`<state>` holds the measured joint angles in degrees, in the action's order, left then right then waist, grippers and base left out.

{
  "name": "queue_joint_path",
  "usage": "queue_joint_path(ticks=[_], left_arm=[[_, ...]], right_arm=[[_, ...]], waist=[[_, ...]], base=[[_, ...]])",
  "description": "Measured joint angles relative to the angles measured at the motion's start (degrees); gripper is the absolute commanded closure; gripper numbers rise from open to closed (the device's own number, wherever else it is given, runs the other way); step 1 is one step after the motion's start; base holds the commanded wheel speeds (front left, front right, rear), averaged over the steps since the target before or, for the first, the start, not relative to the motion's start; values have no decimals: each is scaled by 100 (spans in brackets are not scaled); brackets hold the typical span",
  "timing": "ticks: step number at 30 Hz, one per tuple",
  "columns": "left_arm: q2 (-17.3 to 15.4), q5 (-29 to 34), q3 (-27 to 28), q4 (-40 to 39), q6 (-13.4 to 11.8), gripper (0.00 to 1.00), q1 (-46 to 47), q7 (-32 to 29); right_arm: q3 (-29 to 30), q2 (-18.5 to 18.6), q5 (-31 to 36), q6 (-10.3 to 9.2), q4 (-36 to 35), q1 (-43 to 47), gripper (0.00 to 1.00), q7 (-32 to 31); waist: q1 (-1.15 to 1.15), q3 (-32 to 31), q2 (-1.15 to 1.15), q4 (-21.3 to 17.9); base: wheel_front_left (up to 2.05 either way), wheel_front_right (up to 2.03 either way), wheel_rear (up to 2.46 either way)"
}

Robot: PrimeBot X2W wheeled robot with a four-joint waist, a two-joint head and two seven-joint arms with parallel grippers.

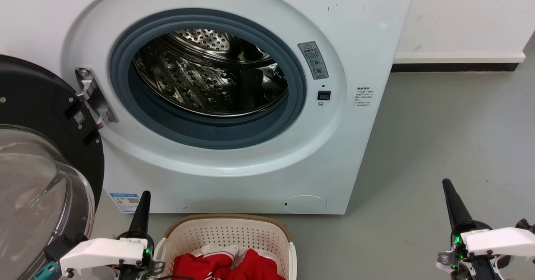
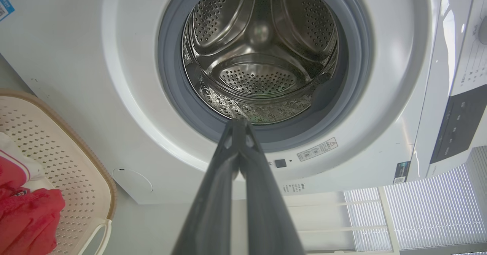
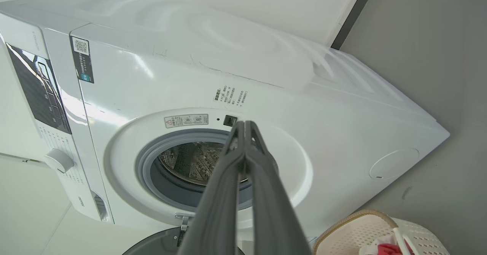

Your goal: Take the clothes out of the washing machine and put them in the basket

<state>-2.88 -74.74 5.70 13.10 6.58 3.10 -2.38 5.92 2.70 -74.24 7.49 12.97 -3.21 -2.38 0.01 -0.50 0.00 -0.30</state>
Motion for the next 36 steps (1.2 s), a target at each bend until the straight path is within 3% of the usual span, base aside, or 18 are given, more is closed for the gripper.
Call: queue_joint_path(ticks=[36], left_arm=[[-1,-1619,70,90,75,100,282,-379]], right_arm=[[51,3,-1663,0,91,-253,100,-380]], waist=[[-1,62,0,28]], base=[[0,0,0]])
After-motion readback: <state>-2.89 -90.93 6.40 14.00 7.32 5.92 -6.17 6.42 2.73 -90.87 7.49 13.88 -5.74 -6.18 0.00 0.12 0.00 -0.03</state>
